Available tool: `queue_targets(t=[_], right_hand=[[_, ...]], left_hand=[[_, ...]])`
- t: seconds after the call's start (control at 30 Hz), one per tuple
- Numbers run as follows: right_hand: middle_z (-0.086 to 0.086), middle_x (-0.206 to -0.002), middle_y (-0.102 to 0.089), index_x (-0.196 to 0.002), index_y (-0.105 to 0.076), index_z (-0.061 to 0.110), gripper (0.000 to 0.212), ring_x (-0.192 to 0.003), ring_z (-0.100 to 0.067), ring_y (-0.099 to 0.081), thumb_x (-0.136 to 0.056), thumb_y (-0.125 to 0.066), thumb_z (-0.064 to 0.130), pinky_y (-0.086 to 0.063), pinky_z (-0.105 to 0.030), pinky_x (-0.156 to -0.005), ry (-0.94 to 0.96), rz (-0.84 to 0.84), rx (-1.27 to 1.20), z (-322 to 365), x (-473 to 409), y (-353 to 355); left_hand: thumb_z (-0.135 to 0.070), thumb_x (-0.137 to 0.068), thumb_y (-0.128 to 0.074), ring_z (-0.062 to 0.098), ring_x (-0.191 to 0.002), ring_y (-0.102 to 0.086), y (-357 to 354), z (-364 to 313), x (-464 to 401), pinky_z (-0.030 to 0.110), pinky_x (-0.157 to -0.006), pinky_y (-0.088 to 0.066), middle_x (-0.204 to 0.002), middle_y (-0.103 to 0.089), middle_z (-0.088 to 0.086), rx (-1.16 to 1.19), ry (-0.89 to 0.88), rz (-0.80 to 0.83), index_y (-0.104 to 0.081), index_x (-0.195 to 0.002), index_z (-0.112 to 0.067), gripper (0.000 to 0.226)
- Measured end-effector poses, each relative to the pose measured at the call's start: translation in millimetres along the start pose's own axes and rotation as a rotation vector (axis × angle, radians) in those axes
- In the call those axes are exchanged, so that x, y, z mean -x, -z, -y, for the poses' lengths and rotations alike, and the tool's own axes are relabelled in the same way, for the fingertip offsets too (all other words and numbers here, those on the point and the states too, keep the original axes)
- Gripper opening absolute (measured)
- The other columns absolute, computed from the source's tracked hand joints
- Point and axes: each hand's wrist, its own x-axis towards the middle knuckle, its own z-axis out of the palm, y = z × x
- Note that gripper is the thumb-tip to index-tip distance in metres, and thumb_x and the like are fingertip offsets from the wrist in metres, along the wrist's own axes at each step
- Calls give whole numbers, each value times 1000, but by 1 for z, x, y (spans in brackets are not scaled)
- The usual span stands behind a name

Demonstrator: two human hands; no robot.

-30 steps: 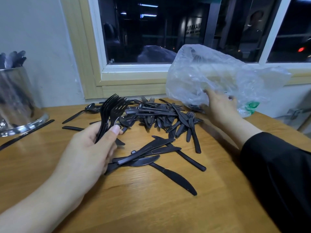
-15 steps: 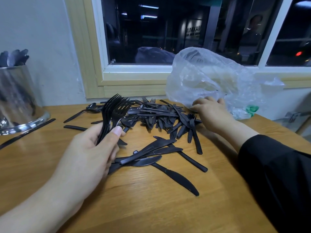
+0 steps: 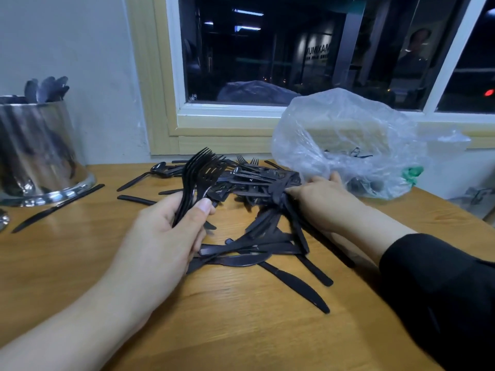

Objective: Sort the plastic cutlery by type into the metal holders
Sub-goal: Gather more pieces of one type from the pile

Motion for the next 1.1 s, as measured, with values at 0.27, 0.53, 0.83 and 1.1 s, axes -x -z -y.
queue_targets(t=[0.27,0.53,0.83,1.1], right_hand=[[8,-96,-68,-99,-57,29,24,-98,-25,-54,-90,-38,39,-25,-44,-79,40,-253,-87,60,5,14],[6,-88,-71,-91,-74,23,12,-96,-24,-63,-97,-64,26,-18,-54,-111,50,-638,-282,43,15,35],[5,-96,-67,-111,-72,19,20,-87,-14,-60,-98,-62,32,-49,-32,-78,329,-373,-585,102,12,64],[13,-112,-69,-128,-62,35,30,-109,-17,-61,-99,-55,32,-44,-44,-101,176,-18,-534,122,-4,38]], left_hand=[[-39,-102,-52,13,-49,-39,12,0,-4,29,-51,-34,-57,-46,-4,-129,-34,-14,-64,-88,-17,29],[-37,-103,-52,10,-47,-40,23,4,-9,27,-52,-34,-57,-48,-5,-191,-67,-94,-62,-94,-6,34],[-36,-104,-51,7,-46,-42,52,10,-12,17,-47,-34,-58,-52,-2,-293,-89,-137,-63,-92,-2,37],[-40,-102,-53,9,-48,-42,53,16,-14,22,-50,-35,-59,-51,-4,-269,-25,-68,-65,-96,-5,37]])
